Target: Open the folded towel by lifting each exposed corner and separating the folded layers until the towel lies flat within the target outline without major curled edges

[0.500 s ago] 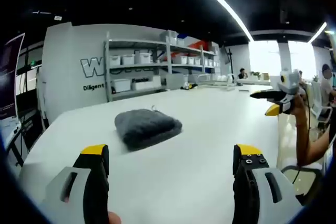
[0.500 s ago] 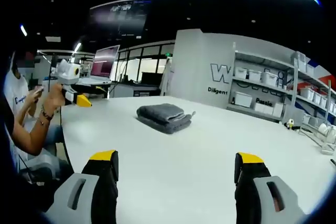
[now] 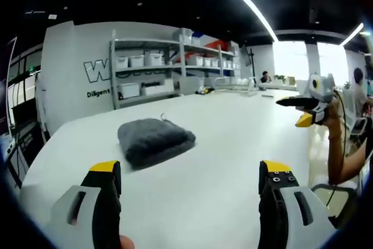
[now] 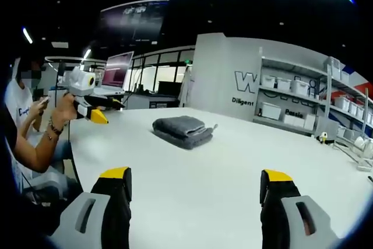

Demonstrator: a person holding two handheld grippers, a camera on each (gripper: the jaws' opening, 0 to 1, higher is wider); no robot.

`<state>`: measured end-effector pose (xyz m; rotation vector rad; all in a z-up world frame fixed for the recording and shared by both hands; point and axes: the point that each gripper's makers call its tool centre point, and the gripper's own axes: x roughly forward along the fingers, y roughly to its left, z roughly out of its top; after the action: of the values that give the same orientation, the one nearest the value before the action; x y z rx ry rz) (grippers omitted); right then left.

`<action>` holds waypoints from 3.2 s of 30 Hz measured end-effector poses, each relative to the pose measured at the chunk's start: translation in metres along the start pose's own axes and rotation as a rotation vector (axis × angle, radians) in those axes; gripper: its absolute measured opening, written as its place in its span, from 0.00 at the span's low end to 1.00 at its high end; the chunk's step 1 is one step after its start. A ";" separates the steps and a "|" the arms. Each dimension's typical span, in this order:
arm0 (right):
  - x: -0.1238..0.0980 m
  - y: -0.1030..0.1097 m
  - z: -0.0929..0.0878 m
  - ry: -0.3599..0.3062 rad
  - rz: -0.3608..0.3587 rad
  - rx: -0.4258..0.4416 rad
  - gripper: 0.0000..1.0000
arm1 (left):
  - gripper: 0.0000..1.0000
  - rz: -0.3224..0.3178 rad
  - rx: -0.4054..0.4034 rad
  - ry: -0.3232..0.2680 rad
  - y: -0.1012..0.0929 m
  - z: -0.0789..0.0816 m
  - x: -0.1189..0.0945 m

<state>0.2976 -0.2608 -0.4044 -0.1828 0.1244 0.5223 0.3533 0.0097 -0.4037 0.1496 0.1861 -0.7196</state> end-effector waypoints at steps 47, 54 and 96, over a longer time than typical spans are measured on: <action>-0.012 -0.001 0.003 0.000 -0.009 -0.025 0.90 | 0.97 -0.027 0.072 0.096 0.005 0.037 0.076; -0.015 -0.003 0.005 -0.007 -0.011 -0.029 0.90 | 0.97 0.010 0.122 0.132 0.011 0.039 0.095; -0.023 -0.005 0.011 -0.033 -0.010 -0.022 0.89 | 0.95 0.053 0.207 0.288 0.035 0.004 0.189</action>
<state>0.2809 -0.2743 -0.3896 -0.1964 0.0860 0.5170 0.5163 -0.0854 -0.4390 0.4548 0.3814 -0.6612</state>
